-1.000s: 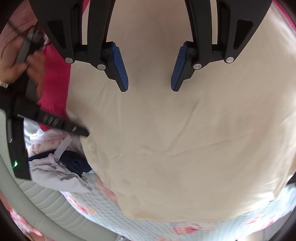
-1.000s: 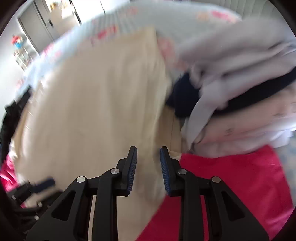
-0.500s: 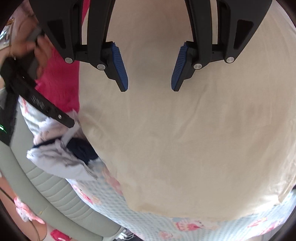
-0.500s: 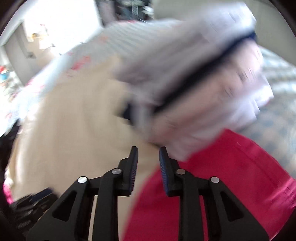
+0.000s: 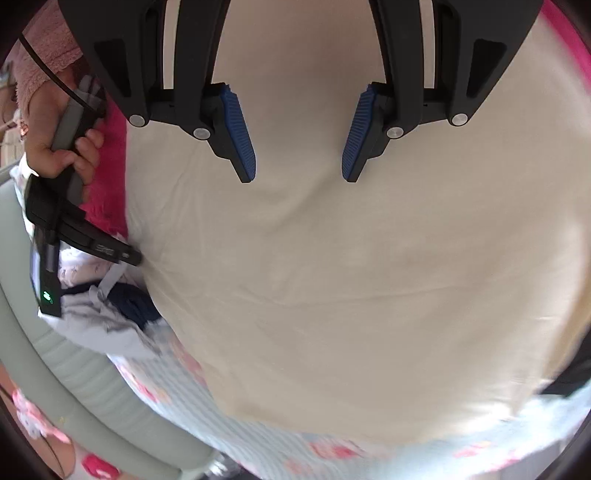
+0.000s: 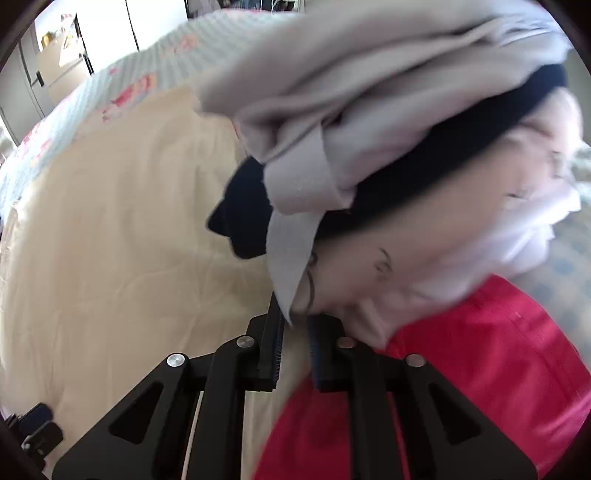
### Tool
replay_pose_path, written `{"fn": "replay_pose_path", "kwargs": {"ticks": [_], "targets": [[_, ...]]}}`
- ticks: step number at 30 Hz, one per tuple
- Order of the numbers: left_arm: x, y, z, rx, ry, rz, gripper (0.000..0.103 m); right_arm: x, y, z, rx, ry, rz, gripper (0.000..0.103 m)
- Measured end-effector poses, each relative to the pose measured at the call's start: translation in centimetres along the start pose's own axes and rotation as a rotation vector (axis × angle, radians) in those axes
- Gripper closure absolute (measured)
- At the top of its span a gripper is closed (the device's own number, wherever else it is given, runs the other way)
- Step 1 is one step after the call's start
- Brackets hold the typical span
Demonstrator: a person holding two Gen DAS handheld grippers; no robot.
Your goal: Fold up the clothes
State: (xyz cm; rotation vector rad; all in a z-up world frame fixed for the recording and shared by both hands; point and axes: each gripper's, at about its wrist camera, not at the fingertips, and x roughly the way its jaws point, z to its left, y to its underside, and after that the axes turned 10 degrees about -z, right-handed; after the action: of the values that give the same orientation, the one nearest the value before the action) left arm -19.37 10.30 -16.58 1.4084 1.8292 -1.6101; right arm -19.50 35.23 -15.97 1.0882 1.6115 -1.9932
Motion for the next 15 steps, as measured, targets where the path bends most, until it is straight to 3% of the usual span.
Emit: {"fn": "replay_pose_path", "kwargs": {"ticks": [4,7,15], "targets": [[-3.9,1.3,3.0,-0.011,-0.106,-0.048,0.052,-3.9,2.1,1.1,-0.031,-0.107,-0.003,0.078],[-3.5,3.0,5.3,-0.033,-0.156,0.054,0.052,-6.5,5.9,2.0,-0.081,-0.156,0.032,0.078],[-8.0,10.5,5.8,-0.012,-0.164,0.066,0.051,-13.5,16.0,4.5,-0.216,-0.286,0.126,0.077]]}}
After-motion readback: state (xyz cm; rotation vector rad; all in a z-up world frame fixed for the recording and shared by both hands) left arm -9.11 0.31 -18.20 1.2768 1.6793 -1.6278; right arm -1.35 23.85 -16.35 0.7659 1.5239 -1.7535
